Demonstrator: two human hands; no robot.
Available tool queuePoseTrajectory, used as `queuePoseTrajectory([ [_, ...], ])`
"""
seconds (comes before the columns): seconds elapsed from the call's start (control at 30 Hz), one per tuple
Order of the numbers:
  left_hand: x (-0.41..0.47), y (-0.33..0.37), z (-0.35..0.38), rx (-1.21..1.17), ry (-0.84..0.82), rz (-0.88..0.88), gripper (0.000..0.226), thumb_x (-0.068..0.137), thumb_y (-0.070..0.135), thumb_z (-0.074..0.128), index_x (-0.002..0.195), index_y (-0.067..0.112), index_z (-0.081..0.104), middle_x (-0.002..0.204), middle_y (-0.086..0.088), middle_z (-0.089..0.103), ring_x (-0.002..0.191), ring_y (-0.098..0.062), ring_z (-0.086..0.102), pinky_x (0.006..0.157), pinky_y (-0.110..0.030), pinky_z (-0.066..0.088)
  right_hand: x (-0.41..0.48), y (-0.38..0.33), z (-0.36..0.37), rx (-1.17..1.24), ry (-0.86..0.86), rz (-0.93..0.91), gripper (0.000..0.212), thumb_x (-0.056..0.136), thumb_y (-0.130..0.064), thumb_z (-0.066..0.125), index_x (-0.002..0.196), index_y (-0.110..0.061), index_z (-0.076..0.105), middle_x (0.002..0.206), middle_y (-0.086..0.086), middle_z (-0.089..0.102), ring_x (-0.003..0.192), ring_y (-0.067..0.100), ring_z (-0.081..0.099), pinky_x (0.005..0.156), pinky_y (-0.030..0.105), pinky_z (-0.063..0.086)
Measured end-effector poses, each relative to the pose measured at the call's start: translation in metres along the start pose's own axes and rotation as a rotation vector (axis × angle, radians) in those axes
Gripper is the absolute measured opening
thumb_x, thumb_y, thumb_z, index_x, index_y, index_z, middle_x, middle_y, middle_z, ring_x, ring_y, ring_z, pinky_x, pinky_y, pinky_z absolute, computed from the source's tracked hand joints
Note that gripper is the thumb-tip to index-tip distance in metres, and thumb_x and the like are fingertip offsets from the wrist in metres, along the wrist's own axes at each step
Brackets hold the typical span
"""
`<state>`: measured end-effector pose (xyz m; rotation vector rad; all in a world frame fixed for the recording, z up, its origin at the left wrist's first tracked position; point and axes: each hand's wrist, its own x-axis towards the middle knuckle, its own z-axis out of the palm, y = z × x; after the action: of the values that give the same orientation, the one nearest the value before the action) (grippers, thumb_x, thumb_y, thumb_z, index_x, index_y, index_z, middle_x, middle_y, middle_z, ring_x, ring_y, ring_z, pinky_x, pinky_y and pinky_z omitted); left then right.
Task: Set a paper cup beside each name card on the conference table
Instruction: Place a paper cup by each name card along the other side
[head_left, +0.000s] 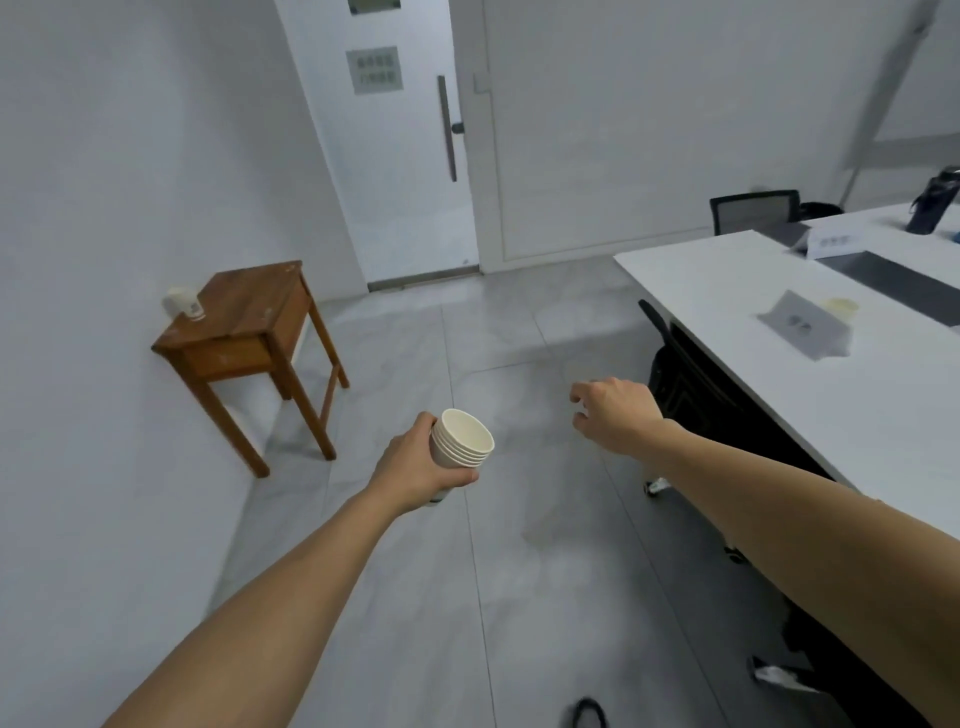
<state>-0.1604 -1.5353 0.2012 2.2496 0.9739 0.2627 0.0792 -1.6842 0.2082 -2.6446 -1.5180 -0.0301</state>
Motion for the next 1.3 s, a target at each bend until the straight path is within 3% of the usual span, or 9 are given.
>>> queuePoseTrajectory([
  [0.17,0.153,-0.004,0.001,0.002,-0.024,0.031,0.072,0.062,0.046,0.087,0.117,0.025,0.046,0.115,0.003,0.06,0.106,-0.021,0.058,0.09,-0.044,0.056,0.145,0.038,0.025,-0.001,0.003,0.021,0.035,0.093,-0.03,0.051,0.126,-0.021,0.057,0.115,0.006,0.068,0.099,0.03,0.064,0.072,0.034,0.047],
  [0.43,0.356,0.003,-0.035,0.005,0.003,0.004,0.072,0.065,0.044,0.087,0.12,0.025,0.046,0.112,0.007,0.058,0.103,-0.019,0.058,0.086,-0.041,0.058,0.364,0.076,0.01,-0.013,-0.029,0.026,0.036,0.091,-0.03,0.053,0.126,-0.021,0.057,0.123,0.009,0.064,0.108,0.032,0.061,0.083,0.036,0.048],
  [0.6,0.485,-0.01,-0.053,-0.045,0.0,-0.016,0.067,0.067,0.04,0.087,0.117,0.023,0.046,0.112,0.004,0.059,0.094,-0.015,0.059,0.059,-0.017,0.049,0.5,0.08,0.025,-0.011,-0.052,-0.011,0.036,0.091,-0.031,0.052,0.125,-0.021,0.056,0.123,0.008,0.063,0.108,0.032,0.061,0.084,0.036,0.047],
  [0.7,0.571,-0.022,-0.058,-0.021,-0.019,0.013,0.066,0.067,0.04,0.087,0.116,0.021,0.047,0.111,0.003,0.059,0.096,-0.018,0.059,0.061,-0.019,0.048,0.579,0.089,0.044,-0.026,-0.06,0.004,0.036,0.091,-0.031,0.052,0.126,-0.022,0.055,0.124,0.007,0.063,0.109,0.032,0.06,0.084,0.035,0.046],
  [0.83,0.688,-0.031,-0.072,-0.016,-0.047,0.059,0.067,0.066,0.041,0.088,0.116,0.02,0.048,0.111,0.003,0.06,0.102,-0.021,0.06,0.072,-0.029,0.053,0.679,0.108,0.058,-0.039,-0.078,0.072,0.036,0.092,-0.033,0.051,0.127,-0.022,0.055,0.124,0.006,0.063,0.11,0.031,0.06,0.085,0.035,0.046],
  [1.0,0.848,-0.004,-0.096,0.003,-0.122,0.094,0.064,0.064,0.042,0.087,0.112,0.022,0.049,0.11,0.002,0.064,0.096,-0.019,0.062,0.07,-0.031,0.055,0.795,0.147,0.052,0.006,-0.054,0.196,0.036,0.093,-0.035,0.051,0.126,-0.024,0.055,0.121,0.002,0.064,0.107,0.028,0.061,0.084,0.035,0.048],
  [1.13,0.944,0.027,-0.076,-0.026,-0.236,0.155,0.061,0.068,0.037,0.086,0.113,0.022,0.048,0.111,0.002,0.061,0.082,-0.006,0.058,0.054,-0.014,0.044,0.858,0.196,0.057,0.018,-0.058,0.287,0.036,0.093,-0.035,0.051,0.127,-0.024,0.056,0.122,0.002,0.065,0.108,0.028,0.061,0.085,0.035,0.05],
  [1.3,1.074,0.059,-0.031,-0.001,-0.305,0.222,0.063,0.065,0.04,0.087,0.112,0.023,0.048,0.113,0.0,0.063,0.095,-0.018,0.062,0.057,-0.017,0.045,0.952,0.276,0.079,0.029,-0.085,0.384,0.037,0.091,-0.034,0.052,0.126,-0.024,0.056,0.123,0.002,0.065,0.11,0.028,0.061,0.086,0.035,0.049],
])
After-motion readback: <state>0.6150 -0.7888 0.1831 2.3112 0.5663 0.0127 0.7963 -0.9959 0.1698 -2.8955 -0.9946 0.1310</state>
